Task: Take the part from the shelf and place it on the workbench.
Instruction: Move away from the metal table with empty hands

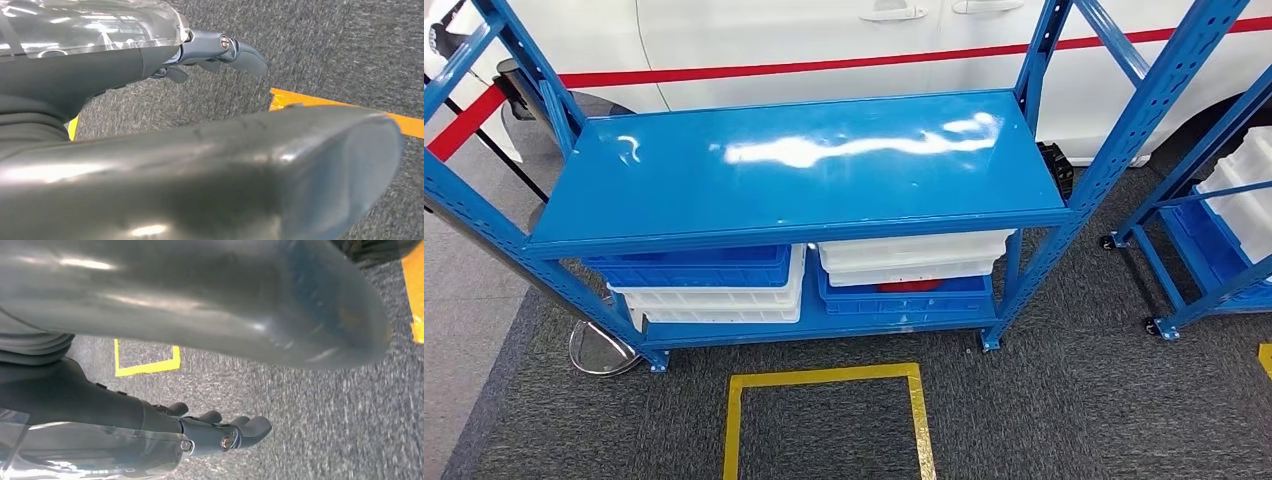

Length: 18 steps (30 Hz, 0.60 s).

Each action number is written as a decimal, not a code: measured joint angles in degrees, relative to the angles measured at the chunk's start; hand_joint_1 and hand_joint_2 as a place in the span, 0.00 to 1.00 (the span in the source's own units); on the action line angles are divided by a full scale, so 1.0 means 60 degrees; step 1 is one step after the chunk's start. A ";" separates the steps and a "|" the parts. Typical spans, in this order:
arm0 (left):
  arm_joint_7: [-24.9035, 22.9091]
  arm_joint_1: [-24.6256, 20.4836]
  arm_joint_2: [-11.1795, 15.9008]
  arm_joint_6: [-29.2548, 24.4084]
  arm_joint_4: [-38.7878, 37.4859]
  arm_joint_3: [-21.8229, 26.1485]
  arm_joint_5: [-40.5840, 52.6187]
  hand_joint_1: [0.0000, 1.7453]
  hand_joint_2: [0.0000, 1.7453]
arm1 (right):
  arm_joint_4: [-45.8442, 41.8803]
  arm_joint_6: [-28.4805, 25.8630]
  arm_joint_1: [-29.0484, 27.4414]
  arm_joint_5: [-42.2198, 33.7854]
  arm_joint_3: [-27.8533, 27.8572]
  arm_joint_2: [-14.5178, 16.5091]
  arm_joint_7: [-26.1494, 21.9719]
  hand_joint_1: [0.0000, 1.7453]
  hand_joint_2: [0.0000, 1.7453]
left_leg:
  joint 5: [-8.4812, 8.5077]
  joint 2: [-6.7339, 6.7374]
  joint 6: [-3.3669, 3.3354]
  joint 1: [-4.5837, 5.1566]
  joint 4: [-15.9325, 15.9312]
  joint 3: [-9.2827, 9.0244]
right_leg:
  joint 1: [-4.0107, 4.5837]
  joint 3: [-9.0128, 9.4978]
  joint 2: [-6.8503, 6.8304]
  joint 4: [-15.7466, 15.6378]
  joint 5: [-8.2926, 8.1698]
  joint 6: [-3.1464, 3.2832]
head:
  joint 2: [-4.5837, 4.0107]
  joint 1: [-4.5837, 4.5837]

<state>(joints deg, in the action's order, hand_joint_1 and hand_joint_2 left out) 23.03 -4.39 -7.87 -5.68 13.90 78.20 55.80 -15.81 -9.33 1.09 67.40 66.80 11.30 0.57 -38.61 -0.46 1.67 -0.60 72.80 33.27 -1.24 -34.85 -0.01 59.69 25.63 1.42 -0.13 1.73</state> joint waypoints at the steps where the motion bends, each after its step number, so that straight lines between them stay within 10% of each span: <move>1: -0.0006 0.0008 0.0000 -0.0002 0.0000 0.0000 0.0000 0.00 0.00 | 0.0001 0.0002 -0.0001 0.0006 0.0008 0.0001 -0.0004 0.00 0.00 | 0.0269 0.0002 -0.0007 -0.0004 -0.0259 0.0034 | 0.0001 0.0083 0.0004 0.0001 0.0057 -0.0013 | 0.0000 0.0000; 5: -0.0024 0.0013 0.0008 -0.0007 0.0000 -0.0002 0.0005 0.00 0.00 | 0.0011 0.0003 0.0006 0.0019 0.0069 0.0008 -0.0009 0.00 0.00 | 0.1626 0.0042 -0.0165 0.0052 -0.2255 -0.0387 | 0.0001 0.0316 0.0006 -0.0020 0.0207 -0.0140 | 0.0000 0.0004; 10: 0.0029 0.0058 0.0014 0.0104 0.0000 0.0000 -0.0019 0.00 0.00 | 0.0020 0.0039 0.0033 0.0056 0.0136 0.0026 -0.0046 0.00 0.00 | 0.1870 0.0052 -0.0453 0.0053 -0.2575 -0.0491 | 0.0007 0.0307 0.0000 0.0127 0.0408 -0.0438 | 0.0000 0.0008; 15: 0.0041 0.0042 0.0026 0.0178 0.0000 0.0000 -0.0063 0.00 0.00 | 0.0033 0.0069 0.0025 0.0085 0.0147 0.0029 -0.0097 0.00 0.00 | 0.1860 0.0068 -0.0612 0.0093 -0.2661 -0.0591 | -0.0007 -0.0950 0.0005 0.2522 0.1441 -0.0501 | -0.0001 -0.0022; 18: 0.0052 0.0054 0.0024 0.0190 0.0000 0.0000 -0.0074 0.00 0.00 | 0.0038 0.0083 0.0014 0.0096 0.0153 0.0029 -0.0113 0.00 0.00 | 0.1731 0.0033 -0.0576 0.0113 -0.2644 -0.0750 | 0.0001 -0.0506 0.0005 0.1444 0.0557 -0.0451 | 0.0000 -0.0025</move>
<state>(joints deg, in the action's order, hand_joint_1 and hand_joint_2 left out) 23.34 -4.06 -7.73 -4.53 13.90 78.20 55.36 -15.58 -8.83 1.17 67.98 67.72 11.47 -0.11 -28.23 -0.26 -1.79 0.08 56.94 28.78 -1.24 -37.89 0.02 68.35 28.97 -1.29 -0.13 1.58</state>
